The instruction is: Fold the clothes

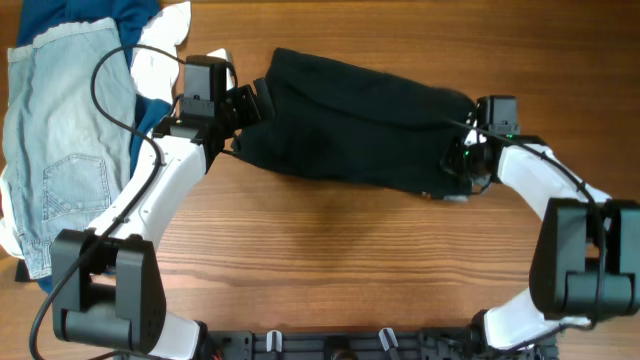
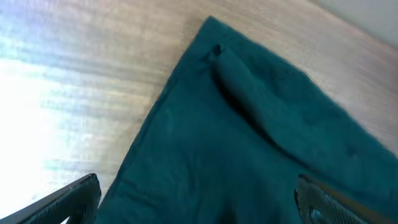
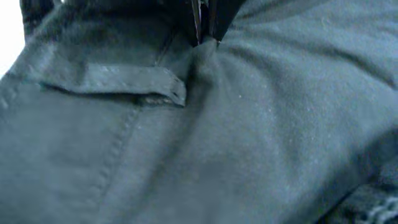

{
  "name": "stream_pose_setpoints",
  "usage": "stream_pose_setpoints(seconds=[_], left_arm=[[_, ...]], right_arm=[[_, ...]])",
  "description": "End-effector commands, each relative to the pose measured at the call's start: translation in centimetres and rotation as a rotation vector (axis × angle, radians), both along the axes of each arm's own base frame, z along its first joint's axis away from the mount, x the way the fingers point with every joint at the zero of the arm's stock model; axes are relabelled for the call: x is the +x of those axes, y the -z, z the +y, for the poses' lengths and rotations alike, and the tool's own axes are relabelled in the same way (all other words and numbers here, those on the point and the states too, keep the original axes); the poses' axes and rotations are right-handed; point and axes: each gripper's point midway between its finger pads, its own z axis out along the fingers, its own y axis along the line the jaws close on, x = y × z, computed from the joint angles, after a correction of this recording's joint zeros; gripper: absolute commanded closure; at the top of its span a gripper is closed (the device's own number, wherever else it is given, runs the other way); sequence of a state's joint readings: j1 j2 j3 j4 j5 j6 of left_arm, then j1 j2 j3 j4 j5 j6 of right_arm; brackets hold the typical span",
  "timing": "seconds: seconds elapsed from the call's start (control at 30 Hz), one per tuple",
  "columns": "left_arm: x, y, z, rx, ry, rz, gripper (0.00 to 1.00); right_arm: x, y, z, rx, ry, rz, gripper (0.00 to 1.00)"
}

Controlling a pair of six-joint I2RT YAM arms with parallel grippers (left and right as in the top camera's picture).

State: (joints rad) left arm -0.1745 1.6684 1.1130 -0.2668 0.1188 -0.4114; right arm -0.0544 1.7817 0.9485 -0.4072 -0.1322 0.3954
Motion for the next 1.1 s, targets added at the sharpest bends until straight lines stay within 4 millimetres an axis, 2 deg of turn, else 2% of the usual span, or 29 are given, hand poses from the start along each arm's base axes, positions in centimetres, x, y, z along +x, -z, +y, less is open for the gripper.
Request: stream_pose_setpoints(seconds=[0.0, 0.07, 0.13, 0.2, 0.27, 0.33, 0.4, 0.43, 0.47, 0.5, 0.57, 0.7, 0.87, 1.07], left_arm=[[-0.4, -0.1, 0.4, 0.021, 0.0, 0.012, 0.0], [-0.7, 0.3, 0.4, 0.025, 0.001, 0.033, 0.0], [-1.0, 0.6, 0.5, 0.027, 0.001, 0.05, 0.0], [-1.2, 0.8, 0.5, 0.029, 0.001, 0.059, 0.0], [-1.5, 1.0, 0.6, 0.032, 0.001, 0.074, 0.0], [-1.8, 1.3, 0.6, 0.034, 0.001, 0.091, 0.0], [-2.0, 1.4, 0.5, 0.029, 0.004, 0.103, 0.0], [-2.1, 1.5, 0.5, 0.029, 0.004, 0.106, 0.0], [-2.1, 1.5, 0.5, 0.029, 0.004, 0.107, 0.0], [-2.1, 1.5, 0.6, 0.027, 0.0, 0.107, 0.0], [-2.0, 1.5, 1.1, 0.008, -0.036, 0.115, 0.0], [-1.6, 1.6, 3.4, -0.009, -0.107, 0.121, 0.0], [-1.8, 1.9, 5.5, -0.008, -0.155, 0.145, 0.0], [-1.7, 1.9, 5.5, -0.009, -0.155, 0.142, 0.0]], right_arm=[[-0.4, 4.9, -5.2, -0.136, 0.056, 0.084, 0.96], [1.6, 4.3, -7.2, -0.182, 0.023, 0.024, 0.96], [3.9, 2.8, -8.7, -0.224, -0.015, -0.043, 0.96], [6.0, 0.8, -8.2, -0.185, -0.075, -0.098, 0.92], [8.7, -2.9, -6.6, -0.112, -0.17, -0.155, 0.89], [11.2, -8.0, -4.0, -0.042, -0.271, -0.218, 0.8], [13.1, -12.0, -1.3, -0.039, -0.348, -0.278, 0.64], [13.6, -13.1, 0.1, -0.043, -0.381, -0.301, 0.53], [14.3, -14.0, 2.6, -0.051, -0.429, -0.333, 0.47], [14.4, -13.9, 4.6, -0.064, -0.462, -0.339, 0.43], [13.9, -11.9, 7.9, -0.052, -0.499, -0.288, 0.42], [11.3, -7.0, 12.5, 0.012, -0.58, -0.136, 0.47], [10.5, -4.2, 15.0, 0.013, -0.609, -0.085, 0.6], [11.9, -1.0, 15.6, 0.015, -0.594, -0.097, 0.76]])
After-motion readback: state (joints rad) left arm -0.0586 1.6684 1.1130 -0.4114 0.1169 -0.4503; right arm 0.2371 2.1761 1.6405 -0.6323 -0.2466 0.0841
